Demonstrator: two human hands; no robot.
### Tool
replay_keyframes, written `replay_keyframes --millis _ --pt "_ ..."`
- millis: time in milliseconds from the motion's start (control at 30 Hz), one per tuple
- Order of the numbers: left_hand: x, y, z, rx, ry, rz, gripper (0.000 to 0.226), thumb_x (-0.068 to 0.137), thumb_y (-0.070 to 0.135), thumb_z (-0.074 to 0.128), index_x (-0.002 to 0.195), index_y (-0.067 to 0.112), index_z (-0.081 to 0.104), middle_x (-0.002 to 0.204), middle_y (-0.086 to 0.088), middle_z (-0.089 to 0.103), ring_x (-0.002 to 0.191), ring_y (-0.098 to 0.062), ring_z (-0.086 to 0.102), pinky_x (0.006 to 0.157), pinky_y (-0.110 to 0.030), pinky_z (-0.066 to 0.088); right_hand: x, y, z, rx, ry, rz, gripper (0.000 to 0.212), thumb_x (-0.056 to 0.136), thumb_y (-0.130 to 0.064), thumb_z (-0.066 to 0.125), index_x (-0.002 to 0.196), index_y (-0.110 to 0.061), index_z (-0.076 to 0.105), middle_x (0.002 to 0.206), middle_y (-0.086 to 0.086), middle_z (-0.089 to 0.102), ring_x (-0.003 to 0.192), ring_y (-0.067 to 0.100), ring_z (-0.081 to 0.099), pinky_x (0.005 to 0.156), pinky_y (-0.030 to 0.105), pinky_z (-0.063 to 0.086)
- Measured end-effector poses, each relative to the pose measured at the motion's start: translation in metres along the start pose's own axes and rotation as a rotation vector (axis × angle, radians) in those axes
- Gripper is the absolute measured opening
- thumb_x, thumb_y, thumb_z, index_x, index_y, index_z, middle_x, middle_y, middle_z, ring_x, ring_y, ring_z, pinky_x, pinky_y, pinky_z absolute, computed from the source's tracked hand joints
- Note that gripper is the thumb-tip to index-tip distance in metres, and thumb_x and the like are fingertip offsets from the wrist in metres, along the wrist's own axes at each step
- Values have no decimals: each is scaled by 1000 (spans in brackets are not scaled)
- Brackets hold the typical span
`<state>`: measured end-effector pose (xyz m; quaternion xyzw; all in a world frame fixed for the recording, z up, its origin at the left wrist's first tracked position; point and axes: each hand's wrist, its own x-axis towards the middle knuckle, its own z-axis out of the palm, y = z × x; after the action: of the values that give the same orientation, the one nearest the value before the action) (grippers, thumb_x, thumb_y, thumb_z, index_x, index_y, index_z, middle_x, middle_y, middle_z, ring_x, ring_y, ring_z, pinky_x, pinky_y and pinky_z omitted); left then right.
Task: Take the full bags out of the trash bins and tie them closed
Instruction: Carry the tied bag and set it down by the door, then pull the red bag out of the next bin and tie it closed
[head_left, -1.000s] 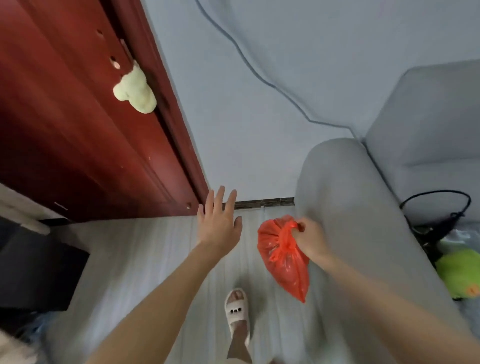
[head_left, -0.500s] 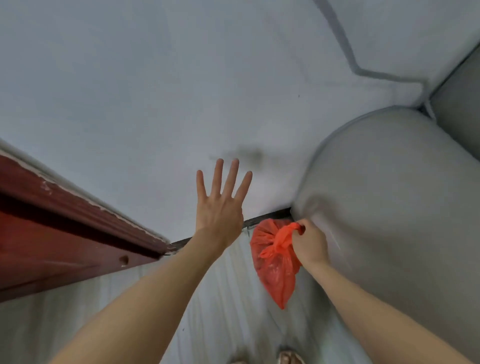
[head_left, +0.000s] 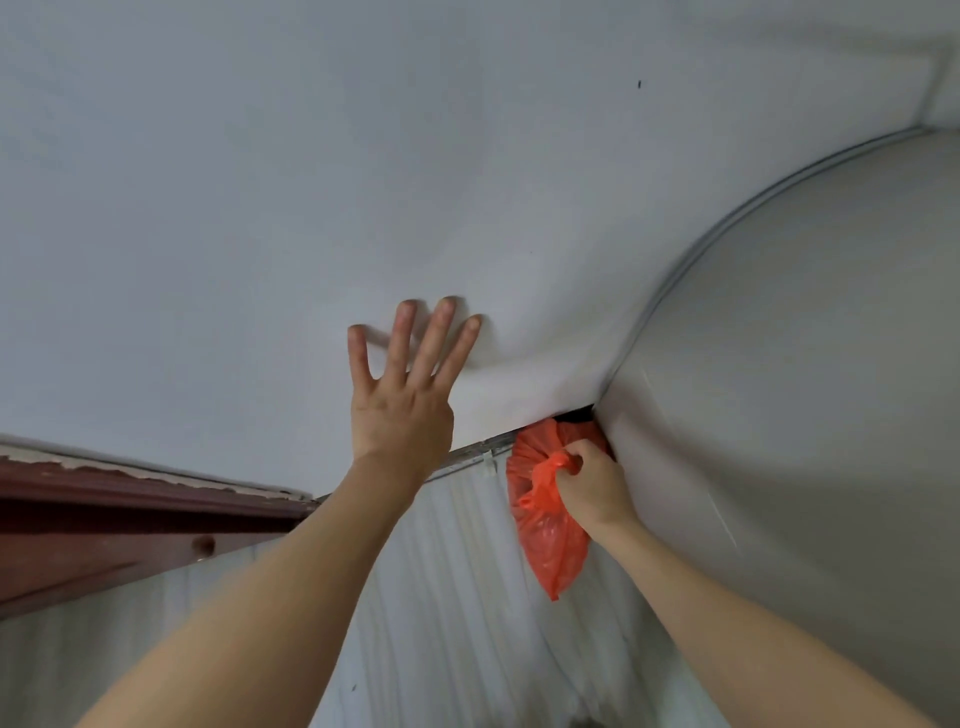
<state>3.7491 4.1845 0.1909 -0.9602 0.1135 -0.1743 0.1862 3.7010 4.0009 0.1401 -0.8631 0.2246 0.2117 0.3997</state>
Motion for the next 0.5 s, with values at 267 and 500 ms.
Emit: replay_keyframes --millis 267,500 --pt "-12 -10 -85 -178 -465 52 81 88 22 43 145 29 -15 154 -9 -25 137 -33 -32 112 -56 -11 -64 -48 -53 -250 -224 -90 43 88 -15 46 130 -12 47 135 6 53 124 23 49 101 31 39" --pt "-101 -69 -221 -400 -680 -323 67 92 31 41 147 22 5 157 -9 1 145 -29 -4 116 -53 6 -191 -115 -79 -369 -377 -310 35 91 -13 40 122 -7 54 126 11 59 118 27 53 98 32 41"
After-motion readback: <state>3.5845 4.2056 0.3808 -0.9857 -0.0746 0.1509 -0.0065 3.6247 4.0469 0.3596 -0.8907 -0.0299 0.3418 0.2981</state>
